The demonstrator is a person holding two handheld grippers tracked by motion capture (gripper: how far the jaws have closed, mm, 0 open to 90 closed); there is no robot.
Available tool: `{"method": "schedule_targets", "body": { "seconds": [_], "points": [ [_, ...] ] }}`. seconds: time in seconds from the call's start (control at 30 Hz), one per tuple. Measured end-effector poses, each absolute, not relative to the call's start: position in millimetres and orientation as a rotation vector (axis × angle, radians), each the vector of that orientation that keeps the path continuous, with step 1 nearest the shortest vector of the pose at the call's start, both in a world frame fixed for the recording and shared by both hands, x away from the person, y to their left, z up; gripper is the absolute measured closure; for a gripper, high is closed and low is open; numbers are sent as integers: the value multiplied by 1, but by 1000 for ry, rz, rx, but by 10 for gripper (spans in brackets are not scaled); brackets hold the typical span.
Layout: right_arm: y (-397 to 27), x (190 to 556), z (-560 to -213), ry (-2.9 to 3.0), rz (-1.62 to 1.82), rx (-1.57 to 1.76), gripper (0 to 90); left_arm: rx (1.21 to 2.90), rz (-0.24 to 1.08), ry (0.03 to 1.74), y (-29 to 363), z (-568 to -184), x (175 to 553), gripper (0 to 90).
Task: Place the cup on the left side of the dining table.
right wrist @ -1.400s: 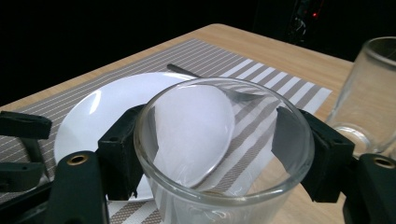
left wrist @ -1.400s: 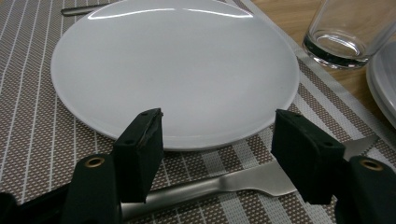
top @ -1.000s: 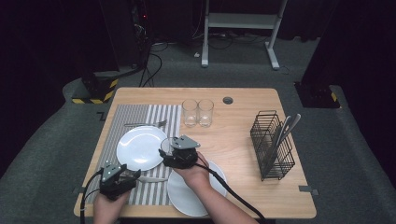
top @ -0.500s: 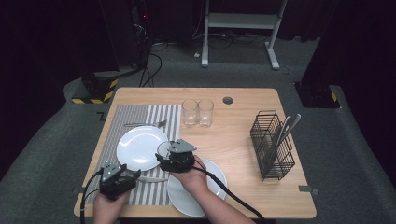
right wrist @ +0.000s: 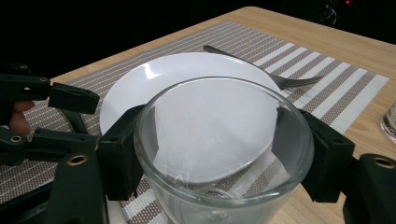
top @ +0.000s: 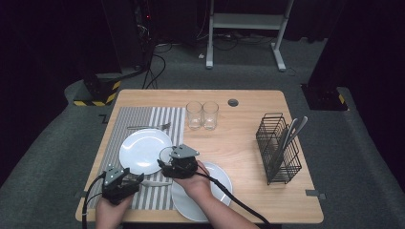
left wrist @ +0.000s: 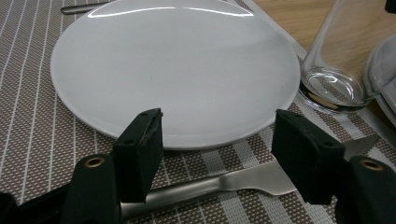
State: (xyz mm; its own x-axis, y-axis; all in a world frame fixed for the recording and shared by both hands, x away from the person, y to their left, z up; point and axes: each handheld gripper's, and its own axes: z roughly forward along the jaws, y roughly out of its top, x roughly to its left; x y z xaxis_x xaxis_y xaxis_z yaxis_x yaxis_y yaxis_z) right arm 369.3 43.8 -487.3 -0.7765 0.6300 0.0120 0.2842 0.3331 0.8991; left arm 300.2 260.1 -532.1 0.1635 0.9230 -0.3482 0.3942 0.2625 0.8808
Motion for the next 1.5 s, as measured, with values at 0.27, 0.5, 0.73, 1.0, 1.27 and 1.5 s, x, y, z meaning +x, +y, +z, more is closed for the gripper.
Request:
{"method": "schedule_targets", "body": {
  "seconds": [0.27,0.5,0.73,1.0,1.27,1.5],
  "points": [
    [45,366,-488,2266,1415,789,280,1312,602,1426,260,-532,300,339],
    [45,363,-489,2258,1416,781,279,1313,607,1425,258,-532,300,339],
    [44,362,-490,2255,1419,783,276,1309,605,1425,258,-532,299,339],
    [43,365,-492,2273,1449,815,214,1326,606,1428,259,-533,299,339],
    [42,360,-485,2247,1484,797,149,1334,604,1429,259,-533,299,339],
    [36,356,-470,2217,1523,776,158,1309,607,1433,259,-533,300,339]
  ]
}}
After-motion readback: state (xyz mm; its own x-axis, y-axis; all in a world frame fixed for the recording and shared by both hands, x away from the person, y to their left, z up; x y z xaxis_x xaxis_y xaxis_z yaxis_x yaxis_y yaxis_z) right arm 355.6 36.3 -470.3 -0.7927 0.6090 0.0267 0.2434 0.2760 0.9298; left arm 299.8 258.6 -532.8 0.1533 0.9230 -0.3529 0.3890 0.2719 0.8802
